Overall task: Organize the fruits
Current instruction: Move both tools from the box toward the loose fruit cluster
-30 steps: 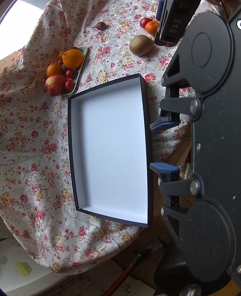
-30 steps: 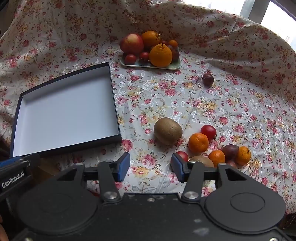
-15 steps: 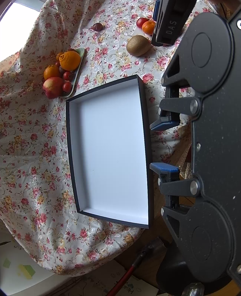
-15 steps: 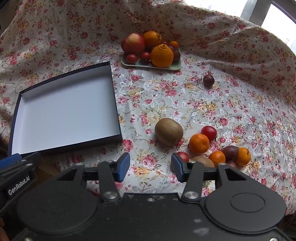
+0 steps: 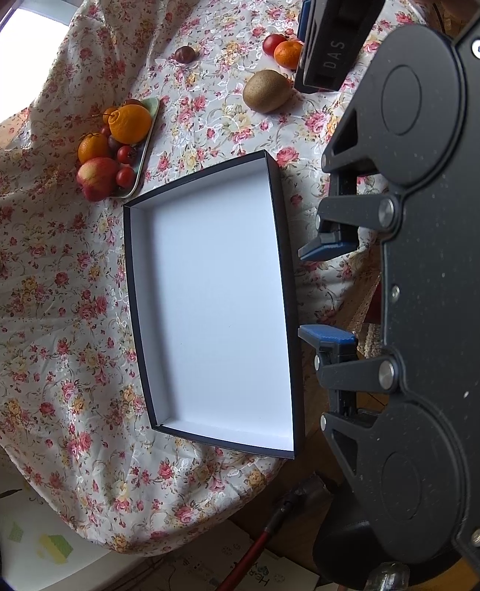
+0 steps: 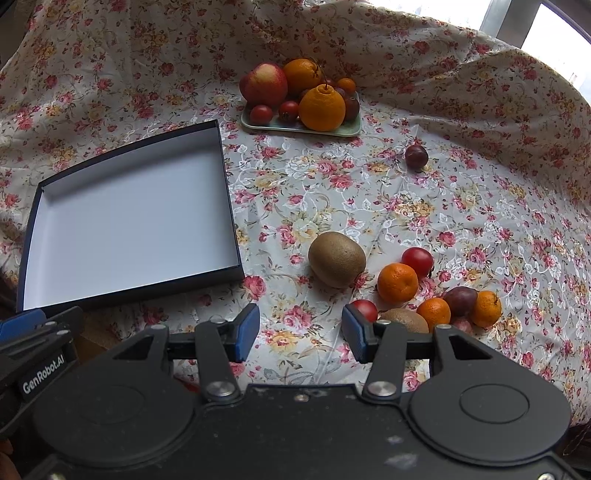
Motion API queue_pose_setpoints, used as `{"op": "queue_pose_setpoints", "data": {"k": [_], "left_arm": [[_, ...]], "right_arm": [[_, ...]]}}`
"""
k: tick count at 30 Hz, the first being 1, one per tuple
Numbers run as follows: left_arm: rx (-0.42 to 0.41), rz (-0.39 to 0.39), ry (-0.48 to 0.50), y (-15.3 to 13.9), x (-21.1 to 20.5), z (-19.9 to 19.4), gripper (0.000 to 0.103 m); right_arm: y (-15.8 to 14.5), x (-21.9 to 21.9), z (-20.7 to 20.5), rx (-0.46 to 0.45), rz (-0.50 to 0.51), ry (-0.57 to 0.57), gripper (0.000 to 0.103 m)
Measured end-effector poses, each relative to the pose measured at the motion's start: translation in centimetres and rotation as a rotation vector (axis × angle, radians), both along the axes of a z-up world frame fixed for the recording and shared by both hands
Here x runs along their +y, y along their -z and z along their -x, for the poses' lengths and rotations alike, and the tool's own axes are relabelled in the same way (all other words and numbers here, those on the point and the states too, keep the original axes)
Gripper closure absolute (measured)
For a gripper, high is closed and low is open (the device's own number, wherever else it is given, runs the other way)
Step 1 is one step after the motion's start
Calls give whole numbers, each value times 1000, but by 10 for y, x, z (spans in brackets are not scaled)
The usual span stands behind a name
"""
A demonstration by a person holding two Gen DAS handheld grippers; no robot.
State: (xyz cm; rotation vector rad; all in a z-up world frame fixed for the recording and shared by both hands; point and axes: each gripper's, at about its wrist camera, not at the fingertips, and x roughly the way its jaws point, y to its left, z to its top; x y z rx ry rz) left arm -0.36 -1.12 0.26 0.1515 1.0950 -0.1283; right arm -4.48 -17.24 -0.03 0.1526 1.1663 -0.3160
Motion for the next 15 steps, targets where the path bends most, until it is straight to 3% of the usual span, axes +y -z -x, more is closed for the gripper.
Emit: {"op": "queue_pose_setpoints", "data": {"k": [15], "left_arm": [[9, -8, 16, 1, -3, 0, 55]], "right_arm": [[6, -3, -1, 18, -31, 18, 51]]}}
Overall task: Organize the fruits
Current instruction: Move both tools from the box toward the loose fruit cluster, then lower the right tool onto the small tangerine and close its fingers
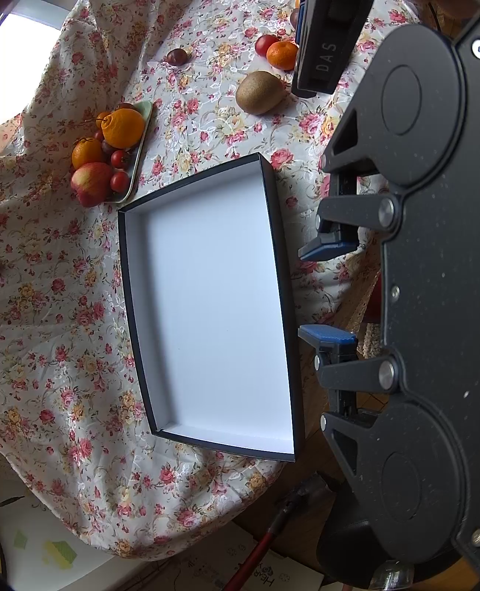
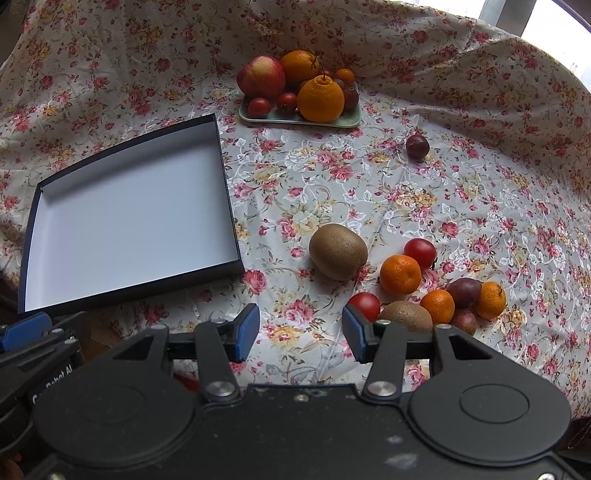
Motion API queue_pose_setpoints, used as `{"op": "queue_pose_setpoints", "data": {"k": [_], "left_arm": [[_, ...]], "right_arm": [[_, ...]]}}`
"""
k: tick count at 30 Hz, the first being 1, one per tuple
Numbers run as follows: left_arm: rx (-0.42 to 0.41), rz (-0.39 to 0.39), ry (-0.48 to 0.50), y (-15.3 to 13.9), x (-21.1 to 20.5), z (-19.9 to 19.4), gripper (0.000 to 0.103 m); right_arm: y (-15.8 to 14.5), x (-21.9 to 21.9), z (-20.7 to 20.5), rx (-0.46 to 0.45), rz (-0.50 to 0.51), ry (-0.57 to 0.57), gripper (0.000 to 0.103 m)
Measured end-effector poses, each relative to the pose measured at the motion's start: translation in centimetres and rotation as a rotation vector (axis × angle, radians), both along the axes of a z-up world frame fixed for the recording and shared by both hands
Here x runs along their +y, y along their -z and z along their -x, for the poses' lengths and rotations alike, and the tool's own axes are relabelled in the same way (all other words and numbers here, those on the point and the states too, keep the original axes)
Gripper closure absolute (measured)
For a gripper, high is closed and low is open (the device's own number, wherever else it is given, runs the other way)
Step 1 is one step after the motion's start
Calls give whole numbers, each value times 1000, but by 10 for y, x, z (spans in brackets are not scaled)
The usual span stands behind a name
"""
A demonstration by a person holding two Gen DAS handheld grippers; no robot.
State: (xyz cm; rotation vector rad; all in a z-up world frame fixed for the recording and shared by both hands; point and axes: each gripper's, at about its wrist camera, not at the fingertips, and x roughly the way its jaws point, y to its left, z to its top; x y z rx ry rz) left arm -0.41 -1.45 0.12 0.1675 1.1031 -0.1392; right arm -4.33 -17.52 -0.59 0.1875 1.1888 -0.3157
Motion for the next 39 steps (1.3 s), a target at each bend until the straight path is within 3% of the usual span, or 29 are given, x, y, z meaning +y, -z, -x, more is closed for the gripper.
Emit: {"op": "queue_pose_setpoints", "data": {"k": [20, 39], "left_arm": [[39, -19, 43, 6, -9, 1, 55], [128, -20, 107, 17, -21, 2, 55]], "right_arm": [[4, -3, -1, 20, -31, 28, 51], [27, -24, 3, 117, -125, 127, 53]]}}
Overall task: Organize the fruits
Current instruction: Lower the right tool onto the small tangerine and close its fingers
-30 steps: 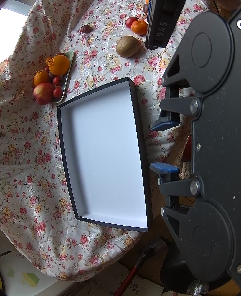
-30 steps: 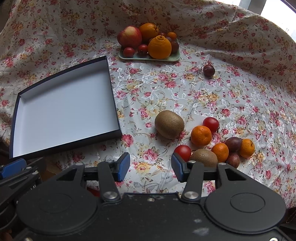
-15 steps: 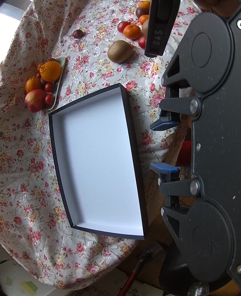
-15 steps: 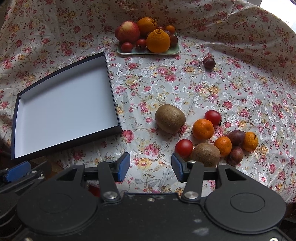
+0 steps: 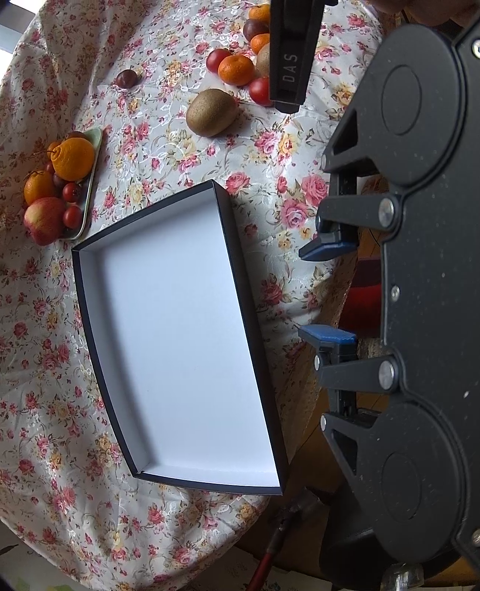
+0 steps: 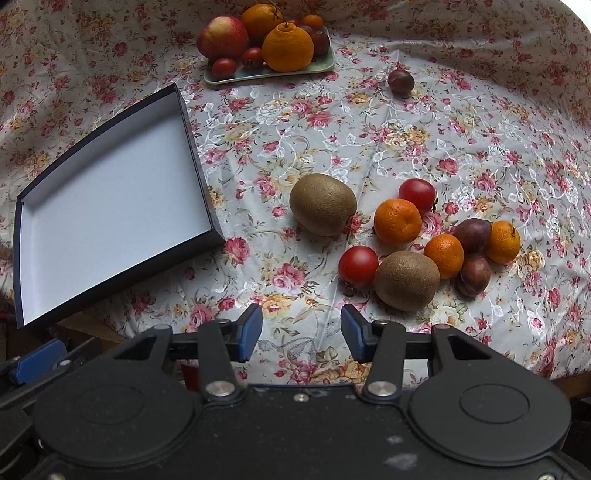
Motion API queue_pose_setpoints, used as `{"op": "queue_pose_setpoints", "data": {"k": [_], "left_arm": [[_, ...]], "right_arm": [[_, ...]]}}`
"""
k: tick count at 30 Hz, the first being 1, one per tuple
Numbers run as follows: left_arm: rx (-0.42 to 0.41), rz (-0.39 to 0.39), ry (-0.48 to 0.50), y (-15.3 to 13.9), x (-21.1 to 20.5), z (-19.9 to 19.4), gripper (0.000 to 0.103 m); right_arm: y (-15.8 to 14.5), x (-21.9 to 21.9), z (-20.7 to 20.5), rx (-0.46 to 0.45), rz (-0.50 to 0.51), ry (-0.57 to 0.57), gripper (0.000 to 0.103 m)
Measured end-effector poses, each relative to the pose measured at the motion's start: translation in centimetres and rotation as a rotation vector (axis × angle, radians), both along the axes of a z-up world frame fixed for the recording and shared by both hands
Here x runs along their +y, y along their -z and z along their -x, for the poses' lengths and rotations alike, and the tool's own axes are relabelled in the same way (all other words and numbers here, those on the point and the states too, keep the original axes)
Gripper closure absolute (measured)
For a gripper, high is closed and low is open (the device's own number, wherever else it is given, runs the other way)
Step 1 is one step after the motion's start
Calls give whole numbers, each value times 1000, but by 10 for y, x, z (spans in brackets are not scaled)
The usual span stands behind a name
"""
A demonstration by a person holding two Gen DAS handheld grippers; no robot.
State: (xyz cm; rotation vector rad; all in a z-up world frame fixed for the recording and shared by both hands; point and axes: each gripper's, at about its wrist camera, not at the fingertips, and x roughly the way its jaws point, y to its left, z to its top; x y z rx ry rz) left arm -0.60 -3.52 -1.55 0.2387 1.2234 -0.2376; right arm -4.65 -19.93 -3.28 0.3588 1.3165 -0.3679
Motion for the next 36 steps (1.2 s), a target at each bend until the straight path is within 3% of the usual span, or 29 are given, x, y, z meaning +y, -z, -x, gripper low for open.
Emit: {"op": "queue_pose_setpoints", "data": {"k": [11, 25, 31, 36], "left_arm": [[-4, -22, 34, 1, -10, 3, 55], [-11, -40, 99, 3, -36, 11, 55], [-21, -34, 130, 1, -51, 17, 55], [-30, -34, 160, 1, -64, 22, 55]], "right_arm": [[-1, -14, 6, 4, -14, 37, 53], [-13, -57, 28, -48, 1, 177, 56], [-30, -75, 47, -105, 69, 261, 56], [-41, -90, 66, -159, 207, 362, 56]]}}
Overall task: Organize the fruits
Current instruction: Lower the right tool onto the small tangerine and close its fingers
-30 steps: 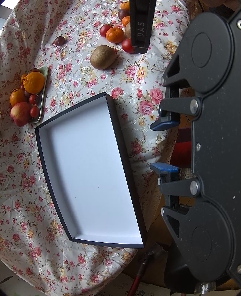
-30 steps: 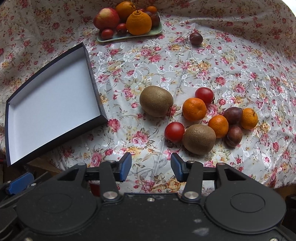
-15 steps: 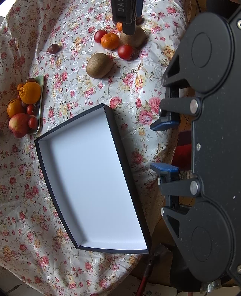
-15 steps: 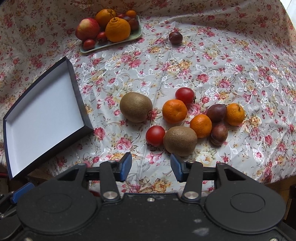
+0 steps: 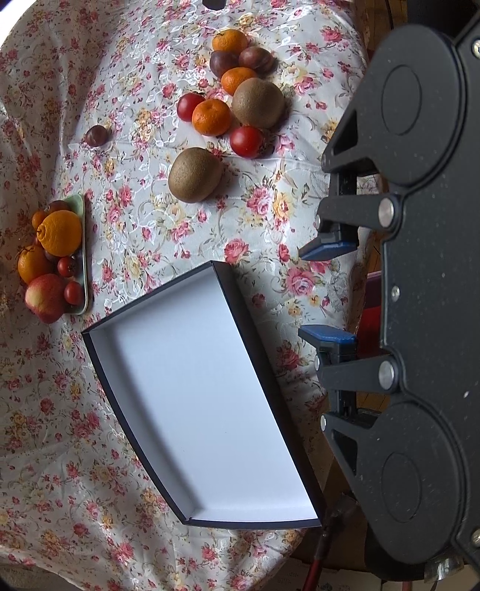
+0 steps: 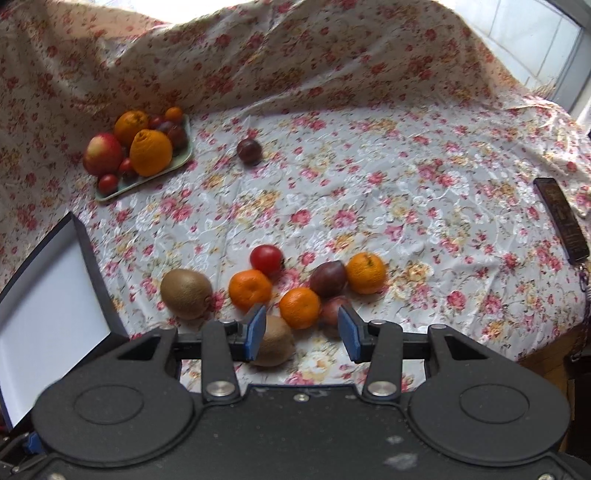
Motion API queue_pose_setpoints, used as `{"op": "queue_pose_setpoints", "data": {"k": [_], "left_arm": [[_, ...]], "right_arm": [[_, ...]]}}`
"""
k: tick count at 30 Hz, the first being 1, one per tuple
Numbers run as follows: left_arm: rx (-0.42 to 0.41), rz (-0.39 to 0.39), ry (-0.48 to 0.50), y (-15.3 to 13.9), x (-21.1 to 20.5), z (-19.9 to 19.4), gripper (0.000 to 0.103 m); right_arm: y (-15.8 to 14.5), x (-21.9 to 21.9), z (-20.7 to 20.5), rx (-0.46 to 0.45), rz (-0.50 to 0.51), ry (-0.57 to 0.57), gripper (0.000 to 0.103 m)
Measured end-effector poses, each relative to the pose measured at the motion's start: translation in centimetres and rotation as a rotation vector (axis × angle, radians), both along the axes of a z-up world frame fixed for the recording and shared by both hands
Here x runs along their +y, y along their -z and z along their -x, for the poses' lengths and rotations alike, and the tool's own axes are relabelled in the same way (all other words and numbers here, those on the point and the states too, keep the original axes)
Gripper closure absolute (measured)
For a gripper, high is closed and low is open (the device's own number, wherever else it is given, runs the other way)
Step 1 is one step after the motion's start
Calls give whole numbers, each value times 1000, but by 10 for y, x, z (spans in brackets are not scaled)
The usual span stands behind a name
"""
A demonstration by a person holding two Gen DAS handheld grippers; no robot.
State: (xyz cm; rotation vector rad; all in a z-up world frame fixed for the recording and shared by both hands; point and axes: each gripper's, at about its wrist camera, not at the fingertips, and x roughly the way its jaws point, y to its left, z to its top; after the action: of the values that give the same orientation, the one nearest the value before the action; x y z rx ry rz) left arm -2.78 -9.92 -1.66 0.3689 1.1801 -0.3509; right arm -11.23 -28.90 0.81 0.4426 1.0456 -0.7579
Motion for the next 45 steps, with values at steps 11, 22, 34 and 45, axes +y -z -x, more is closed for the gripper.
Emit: {"op": "queue_pose_setpoints", "data": {"k": [11, 22, 34, 45], "left_arm": [[0, -49, 28, 7, -30, 6, 54], [92, -8, -15, 14, -40, 1, 54], [102, -11, 24, 16, -52, 0, 54], [133, -20, 21, 22, -55, 0, 54]], "right_arm": [[16, -37, 26, 47, -91, -32, 58], [28, -63, 18, 103, -83, -70, 60], [77, -111, -13, 130, -215, -14, 63], [99, -119, -25, 108, -258, -10, 63]]}}
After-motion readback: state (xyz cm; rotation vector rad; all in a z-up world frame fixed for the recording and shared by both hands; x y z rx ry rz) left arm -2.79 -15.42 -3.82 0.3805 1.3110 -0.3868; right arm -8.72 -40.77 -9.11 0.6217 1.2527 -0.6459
